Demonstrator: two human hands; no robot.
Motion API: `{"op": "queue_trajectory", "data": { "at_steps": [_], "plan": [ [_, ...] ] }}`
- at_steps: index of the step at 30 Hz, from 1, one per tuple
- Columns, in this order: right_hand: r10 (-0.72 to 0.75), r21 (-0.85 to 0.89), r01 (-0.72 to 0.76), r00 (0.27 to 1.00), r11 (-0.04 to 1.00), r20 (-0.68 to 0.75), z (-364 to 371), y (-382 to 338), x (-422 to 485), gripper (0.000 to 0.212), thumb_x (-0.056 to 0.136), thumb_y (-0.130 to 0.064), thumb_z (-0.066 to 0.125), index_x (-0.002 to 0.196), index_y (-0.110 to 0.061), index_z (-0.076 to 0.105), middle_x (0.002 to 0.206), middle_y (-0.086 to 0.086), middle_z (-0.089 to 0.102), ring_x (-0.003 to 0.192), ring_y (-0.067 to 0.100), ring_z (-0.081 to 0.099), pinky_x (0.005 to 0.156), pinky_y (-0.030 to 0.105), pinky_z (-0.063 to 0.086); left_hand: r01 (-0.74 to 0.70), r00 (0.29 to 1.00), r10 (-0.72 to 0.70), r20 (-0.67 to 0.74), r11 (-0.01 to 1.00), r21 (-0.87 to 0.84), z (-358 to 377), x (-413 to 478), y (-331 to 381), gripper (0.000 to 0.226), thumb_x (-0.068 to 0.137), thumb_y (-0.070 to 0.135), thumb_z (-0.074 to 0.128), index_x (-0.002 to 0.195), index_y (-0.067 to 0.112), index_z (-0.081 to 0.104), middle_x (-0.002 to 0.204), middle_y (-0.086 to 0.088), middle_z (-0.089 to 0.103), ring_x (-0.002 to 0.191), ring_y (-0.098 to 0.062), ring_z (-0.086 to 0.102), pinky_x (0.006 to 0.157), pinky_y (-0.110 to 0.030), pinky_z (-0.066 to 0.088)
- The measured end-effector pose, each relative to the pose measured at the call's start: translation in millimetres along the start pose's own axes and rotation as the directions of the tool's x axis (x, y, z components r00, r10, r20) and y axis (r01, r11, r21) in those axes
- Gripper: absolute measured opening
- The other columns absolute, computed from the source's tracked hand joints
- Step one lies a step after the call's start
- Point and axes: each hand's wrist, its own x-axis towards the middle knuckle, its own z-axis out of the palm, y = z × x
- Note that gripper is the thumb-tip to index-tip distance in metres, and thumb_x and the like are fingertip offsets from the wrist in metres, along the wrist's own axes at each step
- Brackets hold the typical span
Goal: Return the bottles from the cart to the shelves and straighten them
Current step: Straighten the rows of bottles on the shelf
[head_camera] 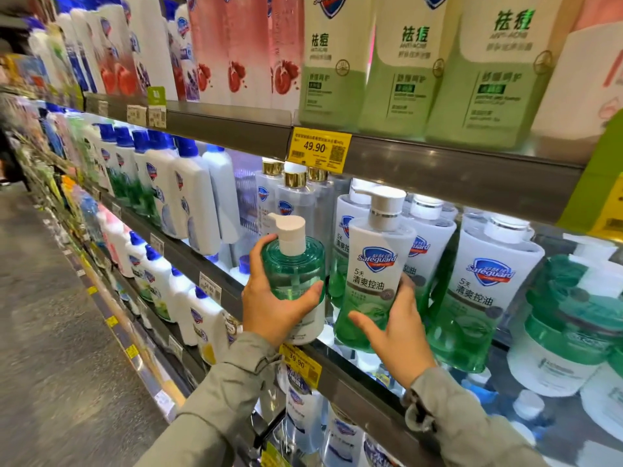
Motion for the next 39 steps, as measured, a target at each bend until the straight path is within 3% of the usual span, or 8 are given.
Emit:
{"op": "queue_trajectory", "data": {
  "at_steps": [5,10,14,18,21,24,35,39],
  "plan": [
    [0.005,-0.038,-0.005,1.000,0.999,-0.005,12,-7,7,0.098,0.071,-0.030,0.081,0.144,-0.006,0.020,0.141,0.011,0.040,0.126,0.023,0.045,0.106,0.035,0.039,0.008,1.000,-0.008,0.002,1.000,0.010,2,3,-1,0.075,0.052,0.044,0.076,0.114,0.061,0.038,0.110,0.022,0.060,0.102,-0.001,0.061,0.091,-0.030,0.052],
    [-0.040,-0.014,0.041,0.998,0.999,0.055,5,6,-8,0.084,0.078,-0.013,0.077,0.144,-0.012,0.026,0.137,0.000,0.038,0.126,0.006,0.035,0.111,0.028,0.030,-0.007,1.000,0.006,0.019,1.000,0.029,3,5,-2,0.075,0.053,0.044,0.075,0.115,0.061,0.036,0.115,0.016,0.059,0.105,-0.008,0.061,0.093,-0.035,0.052],
    [-0.021,-0.027,0.021,1.000,0.999,0.008,9,13,-10,0.070,0.078,-0.010,0.076,0.136,-0.009,0.037,0.132,0.006,0.045,0.123,0.021,0.046,0.106,0.039,0.039,-0.020,1.000,0.020,0.002,1.000,0.008,3,4,-4,0.076,0.054,0.042,0.075,0.116,0.061,0.037,0.115,0.020,0.059,0.106,-0.005,0.060,0.094,-0.032,0.051],
    [-0.008,-0.044,0.008,1.000,0.999,-0.004,18,12,-3,0.070,0.076,-0.016,0.078,0.132,-0.007,0.038,0.130,0.008,0.048,0.117,0.024,0.052,0.099,0.039,0.045,-0.038,0.999,0.038,-0.016,0.999,-0.008,0,2,-7,0.077,0.055,0.041,0.076,0.118,0.061,0.036,0.113,0.029,0.057,0.108,-0.005,0.058,0.095,-0.031,0.050],
    [-0.005,-0.050,0.004,1.000,0.999,-0.027,23,12,-3,0.071,0.075,-0.019,0.079,0.132,-0.007,0.038,0.131,0.008,0.048,0.116,0.025,0.054,0.096,0.043,0.048,-0.037,0.999,0.037,-0.019,0.999,-0.014,0,3,-8,0.077,0.055,0.040,0.077,0.119,0.058,0.037,0.116,0.020,0.059,0.109,-0.009,0.059,0.095,-0.033,0.050],
    [-0.002,-0.043,0.000,0.999,0.999,-0.035,27,12,-3,0.071,0.074,-0.021,0.080,0.131,-0.008,0.039,0.130,0.008,0.049,0.114,0.026,0.055,0.094,0.046,0.050,-0.034,0.999,0.034,-0.007,0.999,-0.020,2,4,-8,0.075,0.055,0.040,0.075,0.121,0.050,0.039,0.113,0.021,0.059,0.106,-0.001,0.059,0.092,-0.022,0.049],
    [0.010,-0.081,-0.010,1.000,0.997,-0.007,42,5,10,0.074,0.074,-0.028,0.080,0.132,-0.011,0.038,0.130,0.006,0.050,0.115,0.025,0.054,0.093,0.043,0.048,-0.057,0.998,0.057,-0.003,0.998,-0.014,2,5,-10,0.076,0.055,0.039,0.075,0.116,0.063,0.037,0.113,0.029,0.058,0.107,-0.001,0.059,0.092,-0.022,0.049],
    [0.037,-0.023,-0.036,0.999,0.999,0.036,36,4,8,0.073,0.072,-0.018,0.082,0.132,-0.012,0.040,0.123,0.002,0.052,0.106,0.011,0.050,0.092,0.032,0.047,-0.053,0.999,0.053,0.004,0.998,-0.016,3,5,-9,0.075,0.055,0.040,0.075,0.116,0.062,0.037,0.113,0.027,0.058,0.107,-0.004,0.059,0.092,-0.024,0.049]
  ]
}}
